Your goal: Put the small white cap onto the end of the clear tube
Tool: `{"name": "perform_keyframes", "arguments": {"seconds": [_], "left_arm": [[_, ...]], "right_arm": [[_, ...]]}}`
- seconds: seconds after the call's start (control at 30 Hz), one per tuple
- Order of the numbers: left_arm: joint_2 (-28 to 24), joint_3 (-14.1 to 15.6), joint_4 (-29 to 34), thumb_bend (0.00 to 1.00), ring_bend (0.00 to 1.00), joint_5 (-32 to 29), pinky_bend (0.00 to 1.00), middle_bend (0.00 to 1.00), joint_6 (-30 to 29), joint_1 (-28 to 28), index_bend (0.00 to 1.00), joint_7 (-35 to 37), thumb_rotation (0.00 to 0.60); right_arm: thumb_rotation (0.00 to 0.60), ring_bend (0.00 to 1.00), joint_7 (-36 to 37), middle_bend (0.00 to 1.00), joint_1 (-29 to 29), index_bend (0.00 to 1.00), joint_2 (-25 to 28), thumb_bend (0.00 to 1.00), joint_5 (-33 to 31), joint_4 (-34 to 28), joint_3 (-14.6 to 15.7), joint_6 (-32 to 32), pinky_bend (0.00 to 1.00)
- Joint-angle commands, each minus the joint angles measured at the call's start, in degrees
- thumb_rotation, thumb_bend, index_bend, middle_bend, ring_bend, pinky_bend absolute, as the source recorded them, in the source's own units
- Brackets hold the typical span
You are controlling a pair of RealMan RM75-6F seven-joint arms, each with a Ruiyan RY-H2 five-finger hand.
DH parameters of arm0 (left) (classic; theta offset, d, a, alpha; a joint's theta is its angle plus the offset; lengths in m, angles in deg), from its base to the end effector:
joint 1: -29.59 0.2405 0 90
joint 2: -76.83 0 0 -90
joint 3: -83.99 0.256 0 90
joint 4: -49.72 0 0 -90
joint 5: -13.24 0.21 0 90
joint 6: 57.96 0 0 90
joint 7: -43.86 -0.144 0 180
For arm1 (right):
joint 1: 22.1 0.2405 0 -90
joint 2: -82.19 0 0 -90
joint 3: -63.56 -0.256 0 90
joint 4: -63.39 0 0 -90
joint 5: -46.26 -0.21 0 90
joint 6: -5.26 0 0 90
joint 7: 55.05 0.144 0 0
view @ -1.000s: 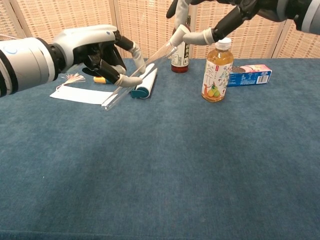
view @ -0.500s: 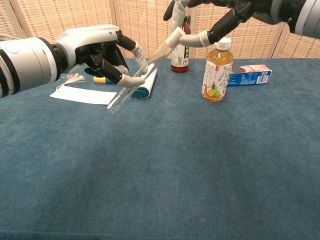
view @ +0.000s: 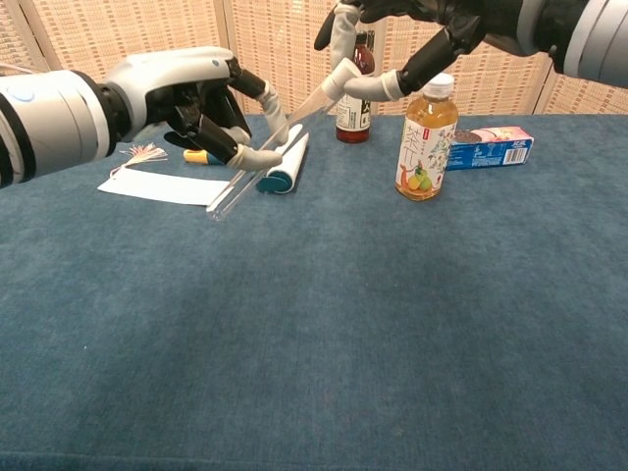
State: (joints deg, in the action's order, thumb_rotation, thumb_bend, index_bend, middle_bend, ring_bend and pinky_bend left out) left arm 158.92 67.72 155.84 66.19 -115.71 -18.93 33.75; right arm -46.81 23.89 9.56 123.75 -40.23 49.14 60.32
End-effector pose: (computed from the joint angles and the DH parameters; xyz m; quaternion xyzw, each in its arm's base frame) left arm -0.0533 0.3264 0.0201 -0.6645 -0.5023 -0.4792 0.2767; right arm -0.0607 -0.3275 0.0629 0.7110 -0.4127 0.5238 0.2231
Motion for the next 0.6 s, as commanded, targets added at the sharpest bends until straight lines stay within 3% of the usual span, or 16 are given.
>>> {"name": "perform_keyframes", "arguments": {"seconds": [0.03,0.27,0.33,0.47,0.6], "left_arm": [[-0.1,0.0,0.1,0.34,1.00,0.0,1.00,1.00,0.0,0.0,0.63,0.0,0.600],[-0.2,0.2,0.0,0.34,1.00,-0.2,1.00,1.00,0.1,0.0,0.63,0.0,0.600],[-0.2,0.3,-0.2,0.34,1.00,-0.2,1.00,1.00,0.1,0.0,0.63,0.0,0.600],[-0.3,0.5,-0.5,0.34,1.00,-0.1,1.00,1.00,0.1,0.0,0.63,0.0,0.600],[-0.5,0.6,-0.8,0.34,1.00,-0.1,1.00,1.00,0.1,0.1,0.63,-0.1,0.600]], "right_arm": [[0.600,0.00,-0.1,0.25,0.1,0.66,-0.1,0.43,-0.1,0.1,0.0,-0.1,0.00],[0.600,0.00,-0.6,0.24,0.2,0.66,-0.1,0.43,-0.2,0.2,0.2,-0.3,0.00],[0.600,0.00,-0.8,0.20,0.2,0.63,0.1,0.38,-0.2,0.3,0.4,-0.6,0.00],[0.600,0.00,-0.9,0.11,0.5,0.41,0.6,0.21,-0.3,0.2,0.6,-1.5,0.00],[0.600,0.00,-1.0,0.06,0.7,0.25,0.6,0.11,-0.3,0.2,0.7,-1.9,0.00]]}}
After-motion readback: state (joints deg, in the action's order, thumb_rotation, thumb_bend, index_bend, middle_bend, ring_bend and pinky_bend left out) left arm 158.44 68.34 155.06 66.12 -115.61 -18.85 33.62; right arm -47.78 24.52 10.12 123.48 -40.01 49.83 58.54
